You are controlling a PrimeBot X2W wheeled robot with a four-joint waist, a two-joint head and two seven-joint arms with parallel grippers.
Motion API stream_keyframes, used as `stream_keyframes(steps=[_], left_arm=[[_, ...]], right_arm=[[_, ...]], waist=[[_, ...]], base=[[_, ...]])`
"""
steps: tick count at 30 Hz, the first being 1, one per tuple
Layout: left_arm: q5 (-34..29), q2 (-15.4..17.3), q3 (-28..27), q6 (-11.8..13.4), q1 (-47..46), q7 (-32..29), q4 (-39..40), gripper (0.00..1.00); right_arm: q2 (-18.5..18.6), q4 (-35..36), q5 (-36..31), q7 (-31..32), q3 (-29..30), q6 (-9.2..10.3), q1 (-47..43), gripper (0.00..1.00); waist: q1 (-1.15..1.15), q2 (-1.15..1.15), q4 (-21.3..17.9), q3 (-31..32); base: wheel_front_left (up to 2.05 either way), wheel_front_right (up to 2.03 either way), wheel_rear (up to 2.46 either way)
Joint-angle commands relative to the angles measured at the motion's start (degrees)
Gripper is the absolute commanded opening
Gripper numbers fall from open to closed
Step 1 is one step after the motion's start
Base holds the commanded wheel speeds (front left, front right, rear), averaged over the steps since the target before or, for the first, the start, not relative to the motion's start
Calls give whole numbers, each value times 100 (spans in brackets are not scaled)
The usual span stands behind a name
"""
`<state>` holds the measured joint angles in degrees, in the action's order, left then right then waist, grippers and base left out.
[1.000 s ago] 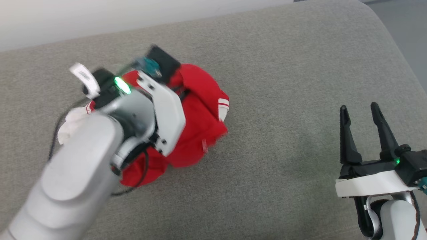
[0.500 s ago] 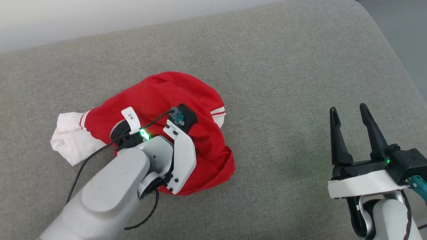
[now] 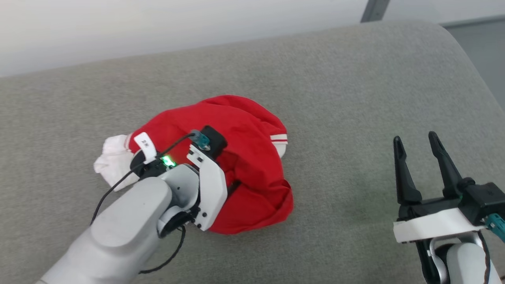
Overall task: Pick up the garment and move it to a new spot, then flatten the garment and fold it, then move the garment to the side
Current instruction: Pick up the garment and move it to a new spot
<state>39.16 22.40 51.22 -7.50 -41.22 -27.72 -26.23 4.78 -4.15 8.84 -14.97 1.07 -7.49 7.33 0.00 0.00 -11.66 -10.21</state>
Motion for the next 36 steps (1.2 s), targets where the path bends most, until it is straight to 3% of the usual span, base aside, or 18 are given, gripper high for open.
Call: stream_keyframes(steps=[1, 13, 20, 28, 36], left_arm=[[70, 84, -66, 16, 18, 150, 55, 100], [282, 664, -847, 437, 651, 1552, 723, 100], [294, 1027, -1359, 798, 1288, 2704, 1160, 100], [432, 1271, -1859, 1021, 2139, 3938, 1275, 100], [548, 1315, -2521, 1113, 2961, 4284, 1334, 100]], right_arm=[[32, -19, 25, -32, 26, -1, -105, 100], [189, -23, -5, -32, 102, -1, -356, 100], [196, -59, 43, -32, 189, -1, -490, 100], [251, -110, 67, -32, 213, -1, -636, 100], [272, -112, 59, -32, 317, -1, -739, 100]], waist=[[0, 0, 164, 162], [0, 0, 732, 610], [0, 0, 936, 801], [0, 0, 1073, 994], [0, 0, 1156, 1070]], base=[[0, 0, 0], [0, 0, 0], [0, 0, 0], [0, 0, 0], [0, 0, 0]])
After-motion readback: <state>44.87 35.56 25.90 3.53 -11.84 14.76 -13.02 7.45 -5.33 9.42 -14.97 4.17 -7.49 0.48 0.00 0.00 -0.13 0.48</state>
